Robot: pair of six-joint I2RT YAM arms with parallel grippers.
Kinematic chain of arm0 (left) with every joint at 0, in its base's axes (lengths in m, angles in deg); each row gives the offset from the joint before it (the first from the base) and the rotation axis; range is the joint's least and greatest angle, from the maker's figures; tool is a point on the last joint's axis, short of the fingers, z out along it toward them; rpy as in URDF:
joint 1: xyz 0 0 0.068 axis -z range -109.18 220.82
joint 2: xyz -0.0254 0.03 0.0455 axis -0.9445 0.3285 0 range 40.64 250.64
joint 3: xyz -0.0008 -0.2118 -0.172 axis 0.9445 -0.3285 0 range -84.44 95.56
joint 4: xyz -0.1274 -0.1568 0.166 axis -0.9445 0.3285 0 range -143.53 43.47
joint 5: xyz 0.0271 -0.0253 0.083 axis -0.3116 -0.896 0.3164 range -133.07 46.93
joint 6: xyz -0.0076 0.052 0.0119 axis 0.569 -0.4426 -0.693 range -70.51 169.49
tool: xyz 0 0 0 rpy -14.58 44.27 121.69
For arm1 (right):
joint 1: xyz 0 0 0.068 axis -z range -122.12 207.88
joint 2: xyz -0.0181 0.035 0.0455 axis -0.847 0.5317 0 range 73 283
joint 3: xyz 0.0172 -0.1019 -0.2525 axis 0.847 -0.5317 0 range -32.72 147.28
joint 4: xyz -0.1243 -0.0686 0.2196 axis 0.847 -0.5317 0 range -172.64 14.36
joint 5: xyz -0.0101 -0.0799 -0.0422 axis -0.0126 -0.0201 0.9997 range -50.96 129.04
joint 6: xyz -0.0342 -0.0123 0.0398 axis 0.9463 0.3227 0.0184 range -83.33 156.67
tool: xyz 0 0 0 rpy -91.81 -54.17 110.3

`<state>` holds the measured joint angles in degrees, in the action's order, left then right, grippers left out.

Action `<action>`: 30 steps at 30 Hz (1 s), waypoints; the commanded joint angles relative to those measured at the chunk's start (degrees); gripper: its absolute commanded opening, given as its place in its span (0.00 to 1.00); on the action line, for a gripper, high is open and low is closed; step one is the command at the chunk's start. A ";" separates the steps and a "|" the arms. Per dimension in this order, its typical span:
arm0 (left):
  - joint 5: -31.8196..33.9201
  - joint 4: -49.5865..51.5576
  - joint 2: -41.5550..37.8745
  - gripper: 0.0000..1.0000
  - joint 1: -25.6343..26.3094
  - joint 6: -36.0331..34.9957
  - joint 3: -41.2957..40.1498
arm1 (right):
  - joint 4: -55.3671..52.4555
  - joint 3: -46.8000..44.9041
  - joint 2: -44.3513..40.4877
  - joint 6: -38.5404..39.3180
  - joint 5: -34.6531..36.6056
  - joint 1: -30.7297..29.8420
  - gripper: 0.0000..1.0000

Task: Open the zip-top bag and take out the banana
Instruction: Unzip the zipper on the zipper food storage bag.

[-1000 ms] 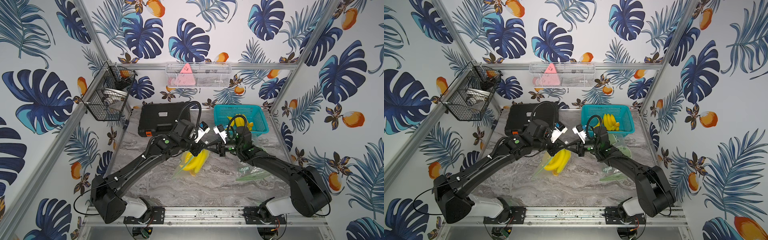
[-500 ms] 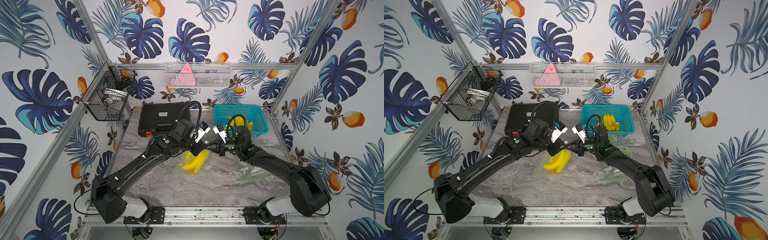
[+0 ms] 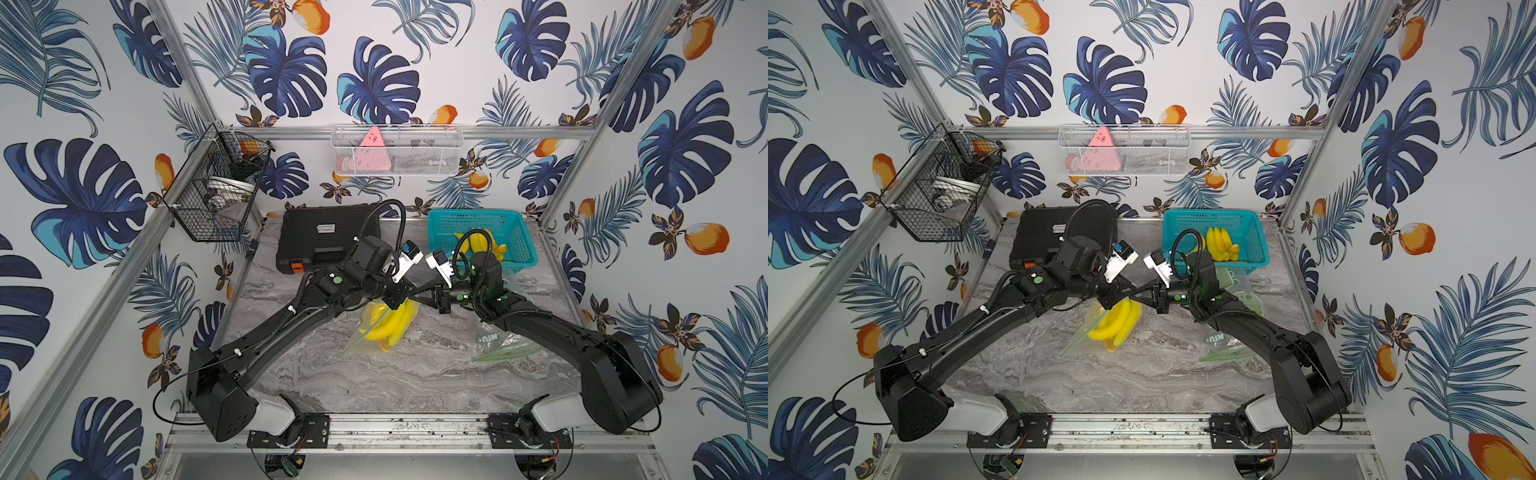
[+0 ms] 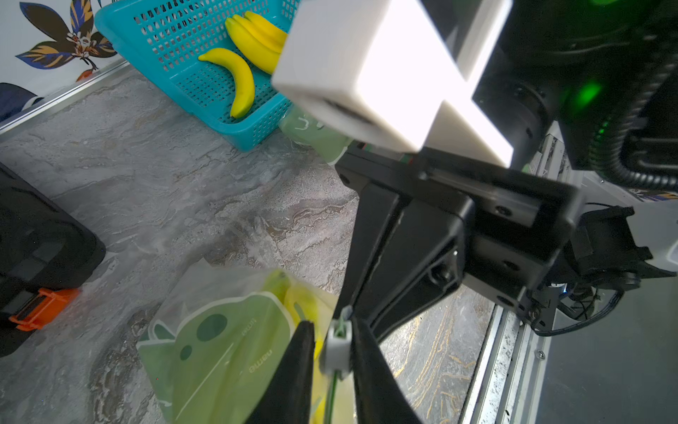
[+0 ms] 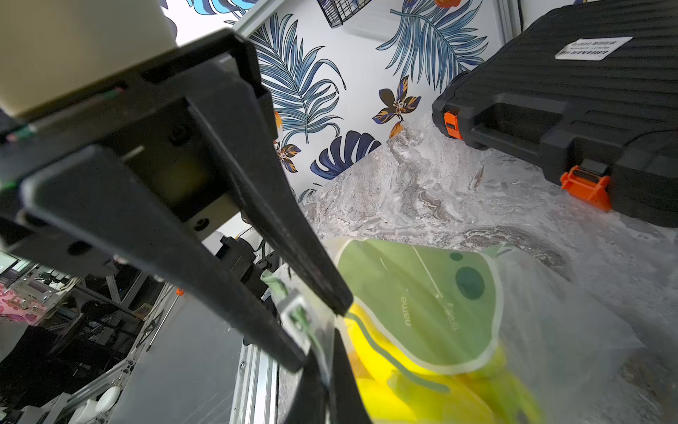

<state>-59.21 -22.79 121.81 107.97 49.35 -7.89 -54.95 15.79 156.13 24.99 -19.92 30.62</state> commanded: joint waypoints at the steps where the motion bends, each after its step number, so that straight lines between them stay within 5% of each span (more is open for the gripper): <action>1: 0.01 0.01 -0.69 0.24 -0.03 -0.56 -0.41 | 1.31 0.18 -0.12 0.22 -0.05 -0.07 0.00; 19: 1.22 2.05 -0.58 0.06 -0.03 -1.53 -0.16 | 1.89 -0.46 -0.87 -1.50 2.42 0.85 0.00; 30: 2.71 4.24 -4.12 0.08 -0.02 0.27 -4.30 | 10.13 -1.67 -1.58 -8.64 4.03 7.31 0.00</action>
<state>-59.29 -27.44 118.84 108.23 48.34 -11.63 -47.41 14.02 154.58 18.58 -22.93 36.45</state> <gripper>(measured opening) 0.121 0.049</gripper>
